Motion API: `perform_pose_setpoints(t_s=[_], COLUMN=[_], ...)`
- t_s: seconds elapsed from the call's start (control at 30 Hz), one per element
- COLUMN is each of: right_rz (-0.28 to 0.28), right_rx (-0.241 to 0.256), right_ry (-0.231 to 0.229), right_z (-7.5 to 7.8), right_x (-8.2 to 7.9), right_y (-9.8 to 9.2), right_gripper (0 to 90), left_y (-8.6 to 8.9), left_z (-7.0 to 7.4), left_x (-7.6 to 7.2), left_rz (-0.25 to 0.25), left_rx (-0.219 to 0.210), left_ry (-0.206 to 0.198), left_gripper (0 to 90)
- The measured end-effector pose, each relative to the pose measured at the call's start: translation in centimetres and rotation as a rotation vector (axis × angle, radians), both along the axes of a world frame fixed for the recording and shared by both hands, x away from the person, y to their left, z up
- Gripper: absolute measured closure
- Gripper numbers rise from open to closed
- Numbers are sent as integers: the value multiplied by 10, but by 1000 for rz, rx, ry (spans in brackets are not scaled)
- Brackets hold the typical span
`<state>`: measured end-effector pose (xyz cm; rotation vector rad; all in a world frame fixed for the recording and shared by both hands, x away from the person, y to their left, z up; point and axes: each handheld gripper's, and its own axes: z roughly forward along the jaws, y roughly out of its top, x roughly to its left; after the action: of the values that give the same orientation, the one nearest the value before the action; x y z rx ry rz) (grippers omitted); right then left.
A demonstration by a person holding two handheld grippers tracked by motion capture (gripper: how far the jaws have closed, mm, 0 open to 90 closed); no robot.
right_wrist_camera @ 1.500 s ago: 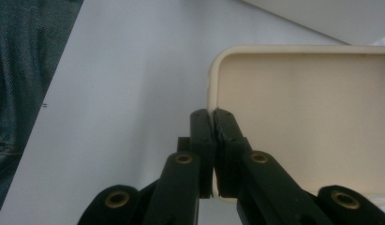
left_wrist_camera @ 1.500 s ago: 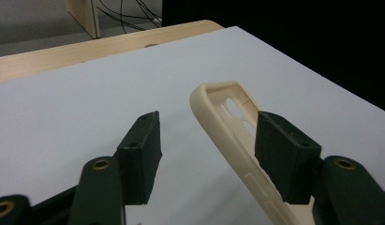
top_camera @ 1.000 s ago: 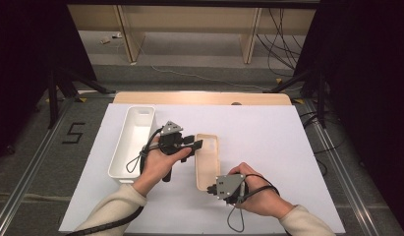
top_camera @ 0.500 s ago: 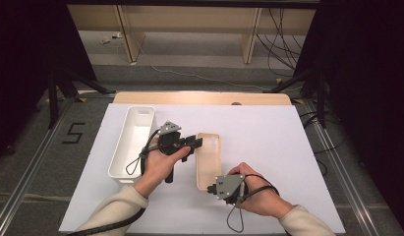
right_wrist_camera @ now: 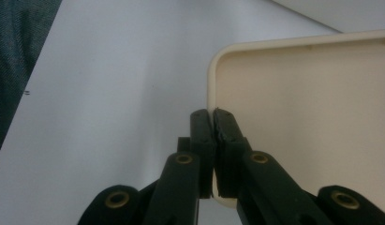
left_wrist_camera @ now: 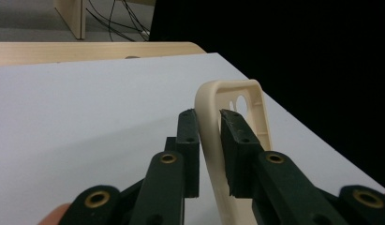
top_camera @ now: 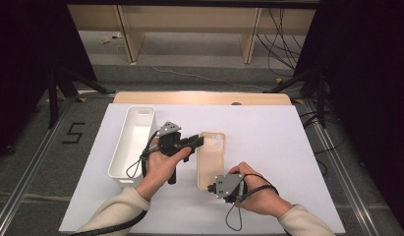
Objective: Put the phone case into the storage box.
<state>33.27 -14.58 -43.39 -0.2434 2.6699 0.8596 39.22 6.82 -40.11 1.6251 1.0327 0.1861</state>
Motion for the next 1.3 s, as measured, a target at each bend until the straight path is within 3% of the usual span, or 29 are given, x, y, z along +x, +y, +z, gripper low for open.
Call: perform_pose_setpoints(t_s=[0.1,0.23,0.27,0.63,0.87,1.3], right_rz=[-9,-31,-37,-157,-209,-275], right_rx=[-6,7,11,140,217,317], right_ry=[1,-7,10,63,101,135], right_z=[-2,-2,-1,0,1,1], right_x=[1,3,4,10,12,15], right_y=[0,-1,-2,-10,-14,-28], right_gripper=[876,843,820,508,342,236], left_y=[-2,-7,-7,0,5,15], left_z=[2,8,9,12,15,19], left_x=[-4,-10,-11,-12,-12,-15], left_rz=[-14,-21,-16,22,41,54], left_rx=[-46,20,27,85,92,101], left_ry=[1,-94,-107,-187,-213,-242], left_gripper=[814,825,825,824,822,822])
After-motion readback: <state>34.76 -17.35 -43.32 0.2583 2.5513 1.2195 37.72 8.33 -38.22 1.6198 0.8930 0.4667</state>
